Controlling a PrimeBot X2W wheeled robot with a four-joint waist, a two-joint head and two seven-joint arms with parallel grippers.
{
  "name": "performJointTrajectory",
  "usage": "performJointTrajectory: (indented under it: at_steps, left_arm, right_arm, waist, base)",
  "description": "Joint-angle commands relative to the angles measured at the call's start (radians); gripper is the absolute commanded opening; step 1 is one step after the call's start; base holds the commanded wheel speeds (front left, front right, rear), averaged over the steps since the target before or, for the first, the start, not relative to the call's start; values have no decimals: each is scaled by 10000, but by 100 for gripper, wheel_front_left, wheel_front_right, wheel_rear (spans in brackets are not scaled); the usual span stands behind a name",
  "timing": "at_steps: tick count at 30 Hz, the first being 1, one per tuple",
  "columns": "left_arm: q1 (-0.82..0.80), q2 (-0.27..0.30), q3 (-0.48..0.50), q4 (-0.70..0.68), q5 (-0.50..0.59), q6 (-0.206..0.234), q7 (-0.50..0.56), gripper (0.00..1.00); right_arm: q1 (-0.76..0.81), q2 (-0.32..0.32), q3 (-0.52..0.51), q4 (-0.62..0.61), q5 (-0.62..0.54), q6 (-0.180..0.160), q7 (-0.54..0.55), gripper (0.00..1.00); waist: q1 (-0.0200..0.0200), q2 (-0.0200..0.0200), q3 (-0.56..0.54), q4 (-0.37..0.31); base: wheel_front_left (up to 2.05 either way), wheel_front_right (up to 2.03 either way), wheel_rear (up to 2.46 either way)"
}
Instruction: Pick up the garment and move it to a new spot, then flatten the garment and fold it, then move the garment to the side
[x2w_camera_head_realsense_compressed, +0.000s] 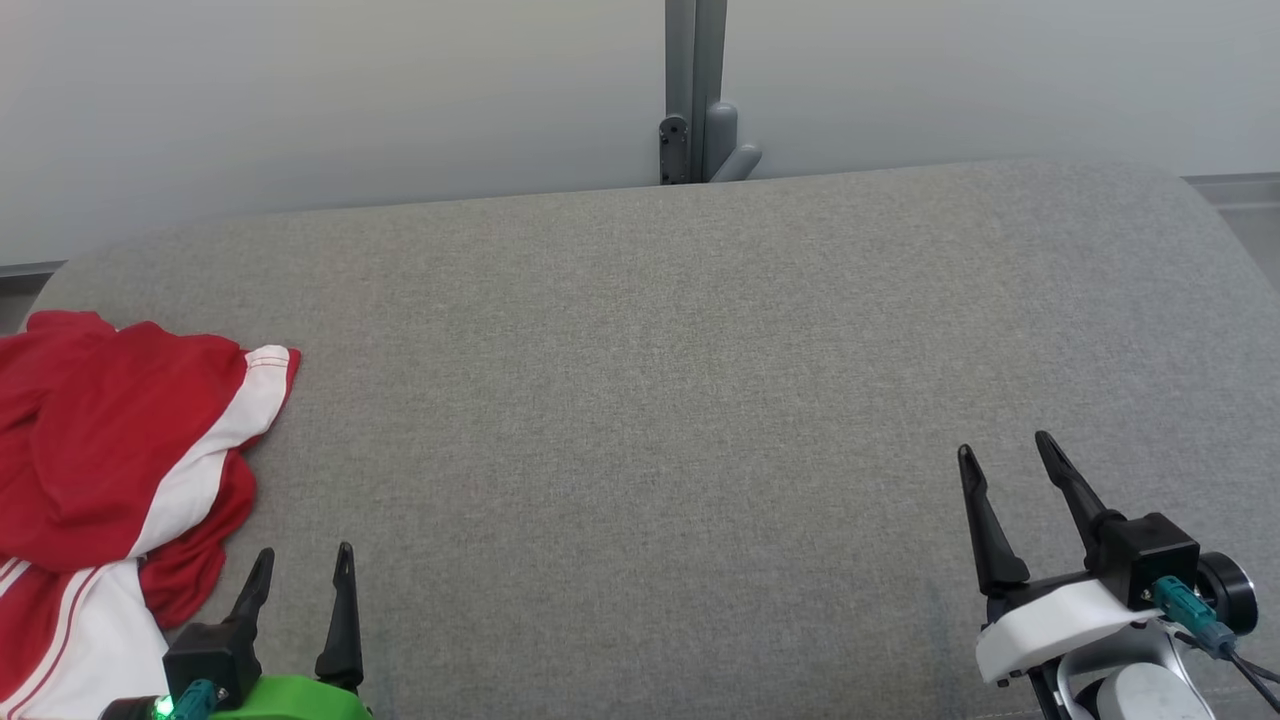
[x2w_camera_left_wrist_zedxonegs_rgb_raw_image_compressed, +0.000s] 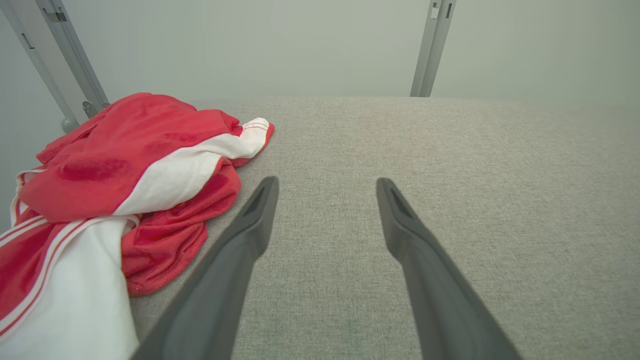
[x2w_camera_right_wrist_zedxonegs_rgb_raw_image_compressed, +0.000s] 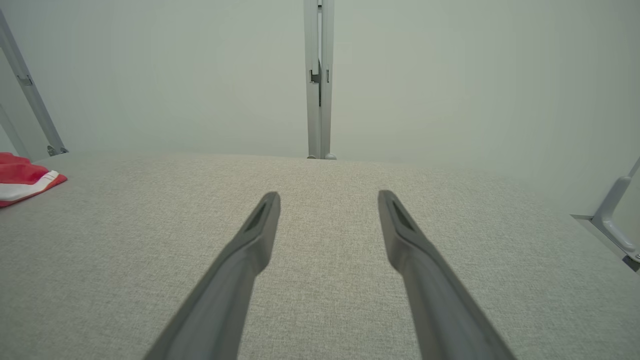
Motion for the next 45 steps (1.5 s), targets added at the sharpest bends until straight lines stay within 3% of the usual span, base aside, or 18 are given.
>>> performJointTrajectory:
  at_steps: [1,10,27,30,45]
  left_arm:
    - [67,5,35,24,148,-41,-71,100]
    - [81,-118,251,217,558,-89,-240,100]
    - [-92,-263,493,362,440,-206,-214,100]
    - [-141,-312,498,367,437,-221,-208,100]
    - [280,-237,987,291,369,-190,-204,100]
  right_arm:
    - [92,-13,17,-28,-148,0,-78,100]
    - [118,-38,-80,145,-543,0,-239,100]
    - [200,105,-442,282,-166,0,-221,100]
    - [244,123,-403,292,-95,0,-221,100]
    - [193,248,148,458,103,-1,-219,100]
  waist:
    - [-1,0,1,-2]
    - [-1,0,16,-12]
    - [-1,0,23,206]
    - [-1,0,2,528]
    - [-1,0,-275,3398]
  base:
    - [0,0,0]
    - [0,0,0]
    - [0,0,0]
    - [0,0,0]
    - [0,0,0]
